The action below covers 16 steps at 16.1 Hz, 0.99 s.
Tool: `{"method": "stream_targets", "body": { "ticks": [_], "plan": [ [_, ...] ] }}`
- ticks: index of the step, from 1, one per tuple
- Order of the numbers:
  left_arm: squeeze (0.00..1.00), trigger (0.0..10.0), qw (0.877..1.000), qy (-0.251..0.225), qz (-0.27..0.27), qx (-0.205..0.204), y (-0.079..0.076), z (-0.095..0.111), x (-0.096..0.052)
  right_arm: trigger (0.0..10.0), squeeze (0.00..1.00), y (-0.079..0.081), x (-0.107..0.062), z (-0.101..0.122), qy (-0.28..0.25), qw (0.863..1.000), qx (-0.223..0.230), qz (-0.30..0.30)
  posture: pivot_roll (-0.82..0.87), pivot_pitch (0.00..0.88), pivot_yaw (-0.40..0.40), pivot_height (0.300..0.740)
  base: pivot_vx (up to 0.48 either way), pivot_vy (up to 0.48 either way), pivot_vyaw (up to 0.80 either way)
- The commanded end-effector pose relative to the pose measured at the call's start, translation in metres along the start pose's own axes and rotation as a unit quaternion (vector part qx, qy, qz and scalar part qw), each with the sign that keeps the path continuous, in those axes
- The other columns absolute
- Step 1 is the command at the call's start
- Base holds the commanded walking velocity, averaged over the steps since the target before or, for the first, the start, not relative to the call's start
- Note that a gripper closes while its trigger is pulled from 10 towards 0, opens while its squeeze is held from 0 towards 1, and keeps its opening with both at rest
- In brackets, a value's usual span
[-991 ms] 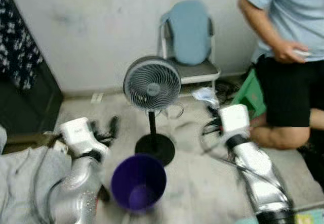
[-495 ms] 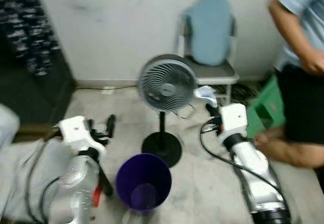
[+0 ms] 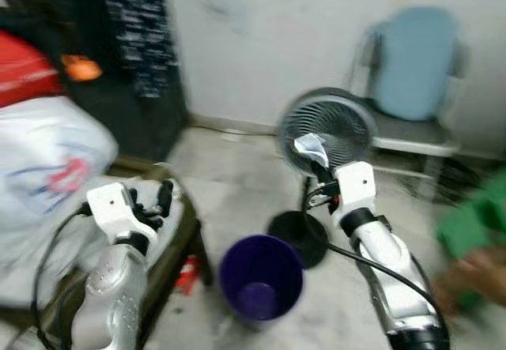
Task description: Clean up the room
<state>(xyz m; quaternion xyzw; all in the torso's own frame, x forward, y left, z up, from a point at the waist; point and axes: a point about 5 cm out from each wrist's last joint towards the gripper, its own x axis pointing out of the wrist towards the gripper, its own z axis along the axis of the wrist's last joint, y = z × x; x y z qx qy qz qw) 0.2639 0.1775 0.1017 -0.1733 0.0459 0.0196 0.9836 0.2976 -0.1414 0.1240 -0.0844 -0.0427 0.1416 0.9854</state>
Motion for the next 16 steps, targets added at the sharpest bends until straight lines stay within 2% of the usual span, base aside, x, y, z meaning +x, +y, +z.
{"method": "stream_targets", "body": {
  "ticks": [1,8,12,16],
  "plan": [
    [0.0,10.0,1.0,0.0,-0.002,0.007,-0.0011,0.001,0.0004,10.0,0.0,-0.0023,0.0003,0.0027,-0.006,1.0,0.001,-0.003,-0.06,0.006,0.001,0.74,0.0,0.0,0.46],
    [0.0,10.0,1.0,0.003,-0.023,-0.002,-0.0055,0.0012,0.0003,10.0,0.0,-0.0051,-0.0003,-0.0024,0.01,1.0,0.017,-0.021,-0.05,0.008,0.007,0.74,0.0,0.0,0.0],
    [0.0,10.0,0.999,0.001,-0.032,-0.004,-0.0072,0.002,0.0008,10.0,0.0,-0.006,-0.0003,-0.0024,0.009,1.0,0.019,-0.023,-0.06,0.009,0.01,0.74,0.0,0.0,-0.71],
    [0.0,10.0,0.999,-0.001,-0.038,-0.007,-0.0081,0.0029,0.0011,10.0,0.0,-0.0058,0.0002,-0.0018,0.008,1.0,0.019,-0.023,-0.06,0.011,0.01,0.74,0.0,0.0,0.0]
  ]
}}
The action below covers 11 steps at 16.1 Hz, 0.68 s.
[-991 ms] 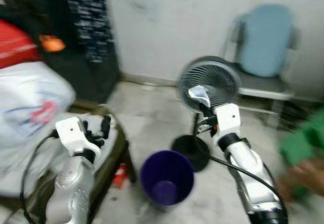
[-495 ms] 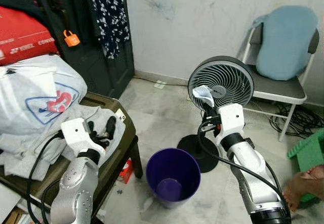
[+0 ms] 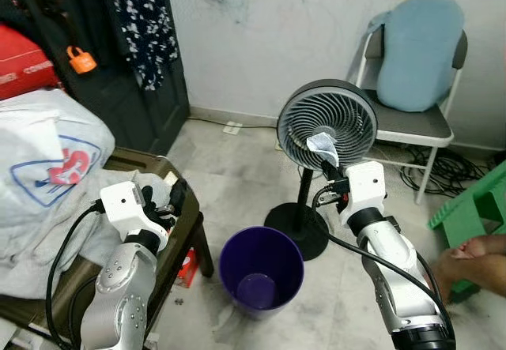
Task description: Clean up the room
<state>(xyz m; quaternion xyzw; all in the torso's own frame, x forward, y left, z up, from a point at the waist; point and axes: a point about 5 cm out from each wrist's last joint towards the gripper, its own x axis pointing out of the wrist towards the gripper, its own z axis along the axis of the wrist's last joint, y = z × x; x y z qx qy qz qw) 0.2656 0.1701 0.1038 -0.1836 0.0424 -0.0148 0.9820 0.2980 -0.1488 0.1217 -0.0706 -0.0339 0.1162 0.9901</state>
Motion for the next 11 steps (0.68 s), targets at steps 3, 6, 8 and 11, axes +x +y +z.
{"method": "stream_targets", "body": {
  "ticks": [3,6,8,11],
  "plan": [
    [0.0,10.0,1.0,-0.005,-0.005,0.002,-0.0009,0.0037,-0.0005,10.0,0.0,0.0012,0.002,0.0015,-0.001,1.0,0.004,0.002,-0.06,0.012,0.011,0.74,0.18,0.0,0.0],
    [0.0,10.0,1.0,-0.005,-0.008,0.002,-0.001,0.0039,-0.0005,10.0,0.0,0.0012,0.0019,0.0011,0.0,1.0,0.005,0.002,-0.06,0.013,0.013,0.74,0.282,0.0,0.0],
    [0.0,10.0,1.0,-0.005,-0.009,0.002,-0.0012,0.0039,-0.0005,10.0,0.0,0.0004,0.0015,-0.0001,0.003,1.0,0.007,0.0,-0.06,0.013,0.013,0.74,0.296,0.0,0.0],
    [0.0,10.0,1.0,-0.005,-0.01,0.002,-0.0012,0.0038,-0.0008,10.0,0.0,0.0006,0.0012,-0.0007,0.005,1.0,0.006,0.0,-0.06,0.014,0.013,0.74,0.309,0.0,0.0]
  ]
}}
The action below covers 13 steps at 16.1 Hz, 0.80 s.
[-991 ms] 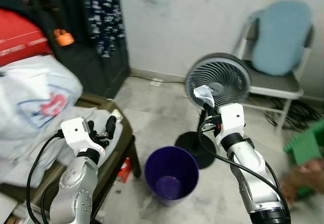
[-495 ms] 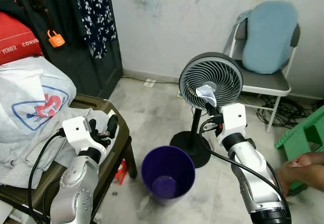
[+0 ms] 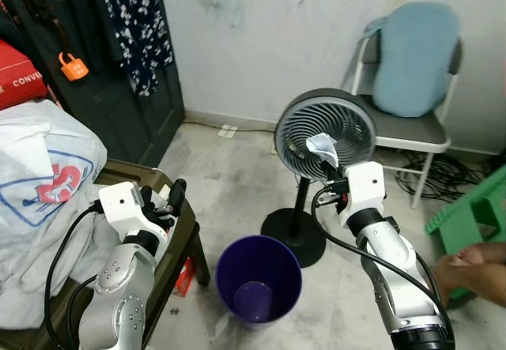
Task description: Clean up the room
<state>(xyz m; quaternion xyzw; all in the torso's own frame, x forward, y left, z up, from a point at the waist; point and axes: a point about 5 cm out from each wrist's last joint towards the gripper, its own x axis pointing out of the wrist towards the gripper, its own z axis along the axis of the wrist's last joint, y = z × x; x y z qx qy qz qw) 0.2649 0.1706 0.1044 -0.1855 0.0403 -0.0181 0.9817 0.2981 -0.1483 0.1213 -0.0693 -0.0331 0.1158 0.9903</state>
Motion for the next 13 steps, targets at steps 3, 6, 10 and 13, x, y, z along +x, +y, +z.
{"method": "stream_targets", "body": {
  "ticks": [3,6,10,13],
  "plan": [
    [0.0,10.0,1.0,-0.003,-0.005,0.002,-0.0017,0.0027,-0.0002,10.0,0.0,0.0001,0.0011,-0.0007,0.005,1.0,0.003,0.001,-0.06,0.013,0.012,0.74,0.309,0.0,0.0],
    [0.0,10.0,1.0,-0.002,-0.005,0.002,-0.0015,0.0025,-0.0002,10.0,0.0,0.0003,0.0012,-0.0008,0.005,1.0,0.002,0.002,-0.06,0.013,0.012,0.74,0.286,0.0,0.0],
    [0.0,10.0,1.0,-0.002,-0.006,0.003,-0.0016,0.0017,0.0001,10.0,0.0,0.0003,0.0013,-0.0014,0.006,1.0,0.001,0.003,-0.06,0.008,0.01,0.74,0.273,0.0,0.0],
    [0.0,10.0,1.0,0.001,0.001,0.004,-0.0007,0.0009,0.0005,10.0,0.0,0.0003,0.0014,-0.0019,0.007,1.0,0.0,0.003,-0.06,0.006,0.009,0.74,0.084,0.0,0.0]
  ]
}}
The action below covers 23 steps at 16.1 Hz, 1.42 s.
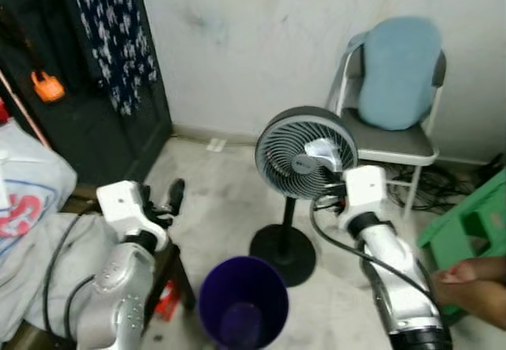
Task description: Clean up the room
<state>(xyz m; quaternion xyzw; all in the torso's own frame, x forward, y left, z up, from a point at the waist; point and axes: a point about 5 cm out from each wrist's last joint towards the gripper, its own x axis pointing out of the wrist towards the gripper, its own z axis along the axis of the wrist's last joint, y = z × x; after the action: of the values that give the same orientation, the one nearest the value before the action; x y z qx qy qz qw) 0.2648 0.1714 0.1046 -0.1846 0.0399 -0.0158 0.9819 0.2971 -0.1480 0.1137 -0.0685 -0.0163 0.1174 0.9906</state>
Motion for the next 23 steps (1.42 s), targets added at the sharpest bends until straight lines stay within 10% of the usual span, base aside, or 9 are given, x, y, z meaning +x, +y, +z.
{"method": "stream_targets", "body": {
  "ticks": [1,14,23],
  "plan": [
    [0.0,10.0,1.0,0.0,0.0,0.004,-0.001,0.001,0.0,10.0,0.0,-0.001,0.002,0.005,-0.008,1.0,-0.003,0.0,-0.06,0.005,0.009,0.74,0.0,0.0,0.0],
    [0.0,10.0,0.998,0.019,-0.002,0.06,0.023,0.012,-0.008,10.0,0.0,0.026,0.004,0.002,0.003,0.999,0.034,-0.013,-0.03,0.079,0.087,0.74,0.0,0.0,0.42],
    [0.0,10.0,0.985,0.099,-0.104,0.091,0.022,0.002,-0.034,10.0,0.0,0.057,0.005,-0.034,0.121,0.987,0.096,-0.031,-0.01,0.154,0.144,0.74,0.0,0.0,0.0]
  ]
}}
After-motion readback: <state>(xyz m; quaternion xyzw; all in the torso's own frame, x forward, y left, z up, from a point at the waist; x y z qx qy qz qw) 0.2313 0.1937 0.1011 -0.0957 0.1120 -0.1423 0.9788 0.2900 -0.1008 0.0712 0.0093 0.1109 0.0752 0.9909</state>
